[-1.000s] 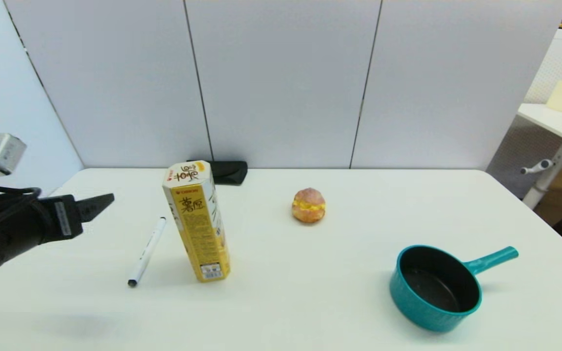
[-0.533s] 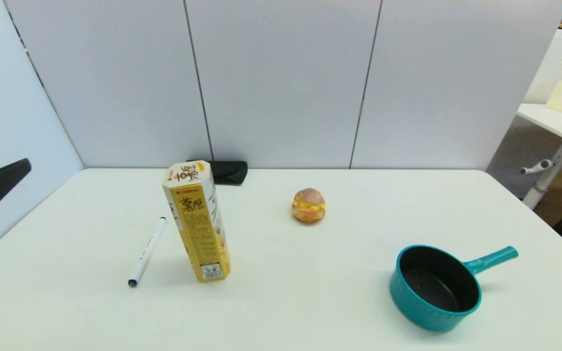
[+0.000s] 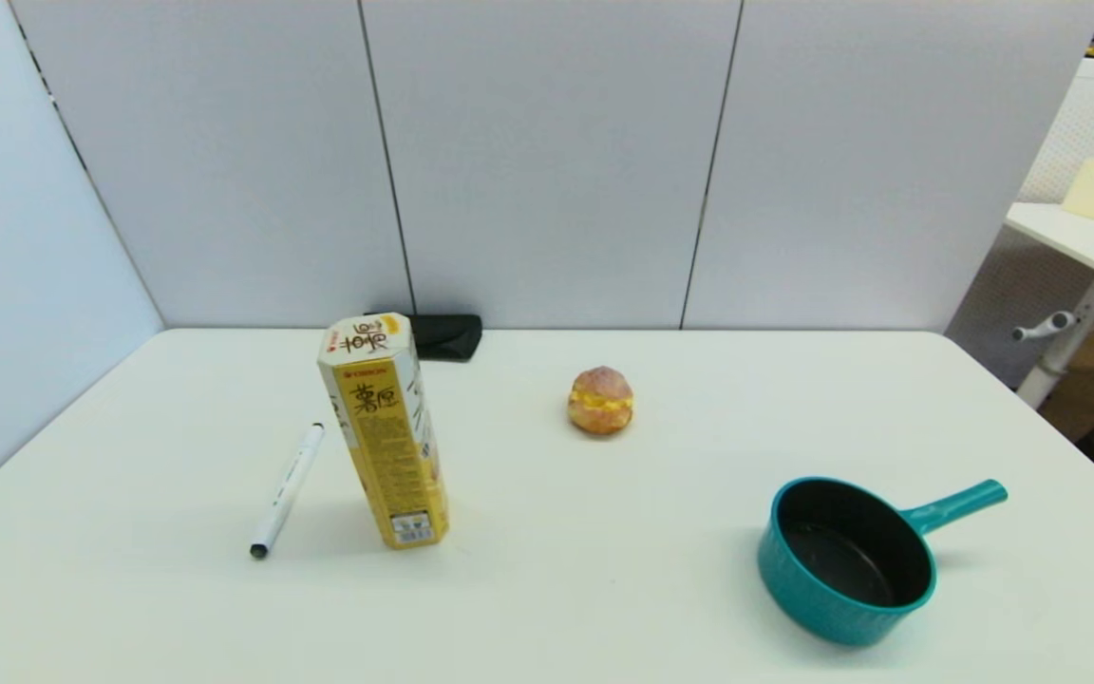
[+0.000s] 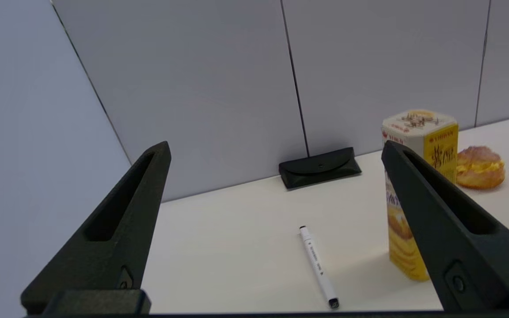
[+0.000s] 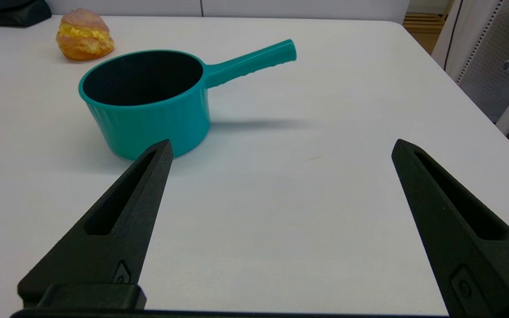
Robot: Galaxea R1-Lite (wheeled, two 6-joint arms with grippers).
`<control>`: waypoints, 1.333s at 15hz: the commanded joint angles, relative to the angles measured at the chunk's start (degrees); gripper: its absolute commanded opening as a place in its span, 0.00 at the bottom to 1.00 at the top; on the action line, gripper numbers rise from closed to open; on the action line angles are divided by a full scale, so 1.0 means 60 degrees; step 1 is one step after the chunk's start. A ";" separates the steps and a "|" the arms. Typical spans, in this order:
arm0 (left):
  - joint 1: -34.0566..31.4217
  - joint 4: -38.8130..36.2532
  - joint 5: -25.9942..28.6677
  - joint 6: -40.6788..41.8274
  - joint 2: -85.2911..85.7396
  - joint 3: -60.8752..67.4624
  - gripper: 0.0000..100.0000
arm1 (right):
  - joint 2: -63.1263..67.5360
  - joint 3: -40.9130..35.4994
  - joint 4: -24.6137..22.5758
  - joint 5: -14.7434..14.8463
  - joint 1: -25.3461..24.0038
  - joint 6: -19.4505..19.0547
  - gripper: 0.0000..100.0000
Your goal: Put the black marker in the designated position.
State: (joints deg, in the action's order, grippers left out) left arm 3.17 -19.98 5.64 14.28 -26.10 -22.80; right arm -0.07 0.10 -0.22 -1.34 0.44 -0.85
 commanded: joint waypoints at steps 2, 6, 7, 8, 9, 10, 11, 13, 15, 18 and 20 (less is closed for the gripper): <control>-0.0338 0.0122 0.0055 0.0272 0.2519 0.2496 1.00 | 0.0012 -0.0002 -0.0007 -0.0011 0.0000 -0.0004 1.00; -0.0455 0.1587 -0.0311 0.0140 0.3984 0.3799 1.00 | 0.0012 -0.0002 -0.0007 0.0004 0.0000 -0.0004 1.00; -0.0455 0.2598 -0.0340 0.0023 0.4350 0.3799 1.00 | 0.0012 -0.0002 -0.0007 0.0004 0.0000 -0.0004 1.00; -0.0455 0.3110 -0.0296 -0.0167 0.4350 0.3799 1.00 | 0.0012 -0.0002 -0.0007 0.0004 0.0000 -0.0004 1.00; -0.0455 0.3271 -0.0282 -0.0270 0.4350 0.3799 1.00 | 0.0012 -0.0002 -0.0007 0.0004 0.0000 -0.0004 1.00; -0.0455 0.3286 -0.0311 -0.0372 0.4350 0.3799 1.00 | 0.0012 -0.0002 -0.0007 0.0004 0.0000 -0.0004 1.00; -0.0455 0.3330 -0.0355 -0.1149 0.4350 0.3799 1.00 | 0.0012 -0.0002 -0.0007 0.0004 0.0000 -0.0004 1.00; -0.0455 0.3315 -0.0750 -0.1954 0.4350 0.3799 1.00 | 0.0012 -0.0002 -0.0007 0.0004 0.0000 -0.0004 1.00; -0.0455 0.3330 -0.0867 -0.2086 0.4350 0.3799 1.00 | 0.0012 -0.0002 -0.0007 0.0004 0.0000 -0.0004 1.00; -0.0455 0.3345 -0.0911 -0.2203 0.4350 0.3799 1.00 | 0.0012 -0.0002 -0.0007 0.0004 0.0000 -0.0004 1.00; -0.0455 0.3345 -0.0911 -0.2203 0.4350 0.3799 1.00 | 0.0012 -0.0002 -0.0007 0.0004 0.0000 -0.0004 1.00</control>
State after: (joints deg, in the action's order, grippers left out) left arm 0.44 0.07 0.16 1.05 0.07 0.00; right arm -0.07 0.10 -0.24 -1.32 0.44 -0.88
